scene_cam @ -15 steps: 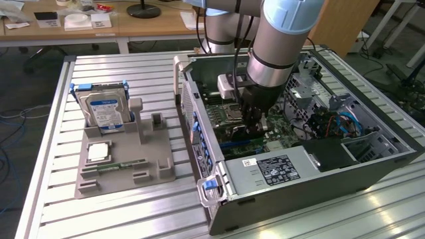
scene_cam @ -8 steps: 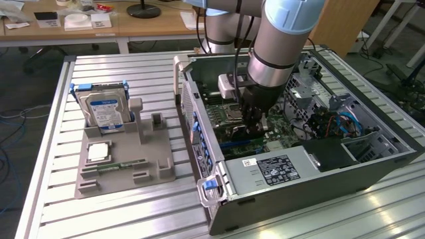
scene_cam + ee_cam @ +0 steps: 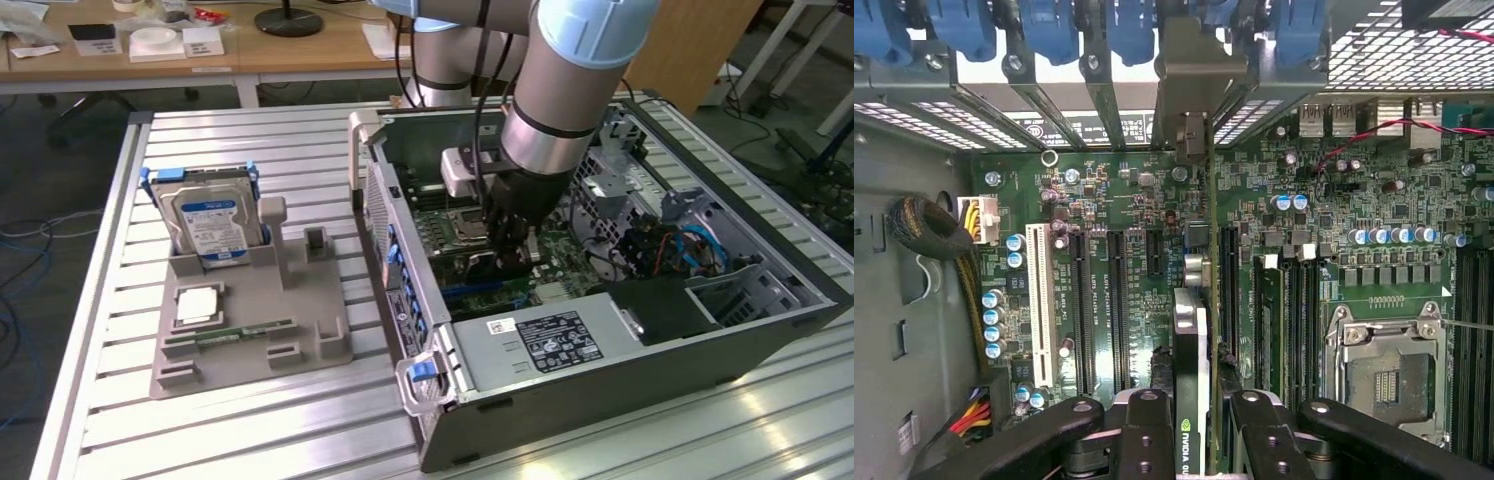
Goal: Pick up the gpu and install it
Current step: 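Insert the gpu into the slot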
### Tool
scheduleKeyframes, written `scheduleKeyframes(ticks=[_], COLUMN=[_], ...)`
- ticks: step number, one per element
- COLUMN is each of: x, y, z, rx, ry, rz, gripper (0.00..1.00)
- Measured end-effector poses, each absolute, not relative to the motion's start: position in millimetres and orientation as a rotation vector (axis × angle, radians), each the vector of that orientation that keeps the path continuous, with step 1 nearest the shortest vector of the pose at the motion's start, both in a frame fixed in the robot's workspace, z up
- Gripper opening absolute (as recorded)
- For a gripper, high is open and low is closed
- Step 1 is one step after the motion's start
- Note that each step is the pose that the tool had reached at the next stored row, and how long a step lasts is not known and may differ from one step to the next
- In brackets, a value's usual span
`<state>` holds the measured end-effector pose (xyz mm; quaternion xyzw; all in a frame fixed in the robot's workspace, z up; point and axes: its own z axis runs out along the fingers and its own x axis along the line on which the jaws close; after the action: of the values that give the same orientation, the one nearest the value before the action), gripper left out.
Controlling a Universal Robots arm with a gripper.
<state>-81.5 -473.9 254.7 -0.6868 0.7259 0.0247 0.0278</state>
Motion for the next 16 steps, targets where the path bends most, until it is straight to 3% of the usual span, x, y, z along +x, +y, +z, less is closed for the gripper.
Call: scheduleKeyframes(ticks=[16], x=[-81.6], y=[-474.2], z=[251.3], rx=[-2.12], ry=[2.241], rz=[0.076], gripper=[0.27])
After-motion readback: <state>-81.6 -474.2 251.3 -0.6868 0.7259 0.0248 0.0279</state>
